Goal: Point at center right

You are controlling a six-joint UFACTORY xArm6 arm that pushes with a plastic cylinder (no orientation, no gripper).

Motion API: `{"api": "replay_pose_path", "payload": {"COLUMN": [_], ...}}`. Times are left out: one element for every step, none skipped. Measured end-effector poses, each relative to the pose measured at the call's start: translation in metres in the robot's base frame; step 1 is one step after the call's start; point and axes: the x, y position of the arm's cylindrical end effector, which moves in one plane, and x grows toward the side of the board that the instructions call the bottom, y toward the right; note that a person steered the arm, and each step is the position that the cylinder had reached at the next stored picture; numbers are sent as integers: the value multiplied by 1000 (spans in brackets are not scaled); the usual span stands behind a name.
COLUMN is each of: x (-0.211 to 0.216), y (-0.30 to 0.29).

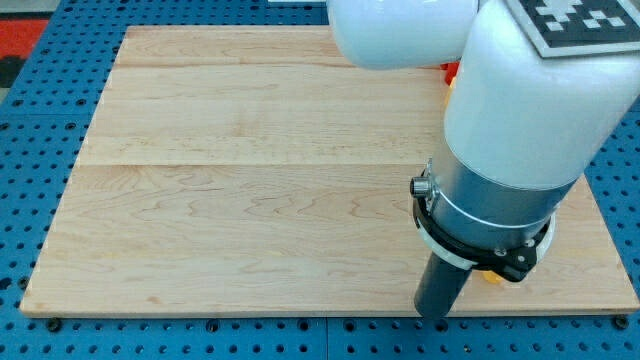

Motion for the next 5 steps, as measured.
{"api": "replay_pose_path", "payload": {"x": [0,0,0,0,-1], "y": [0,0,0,0,35]}}
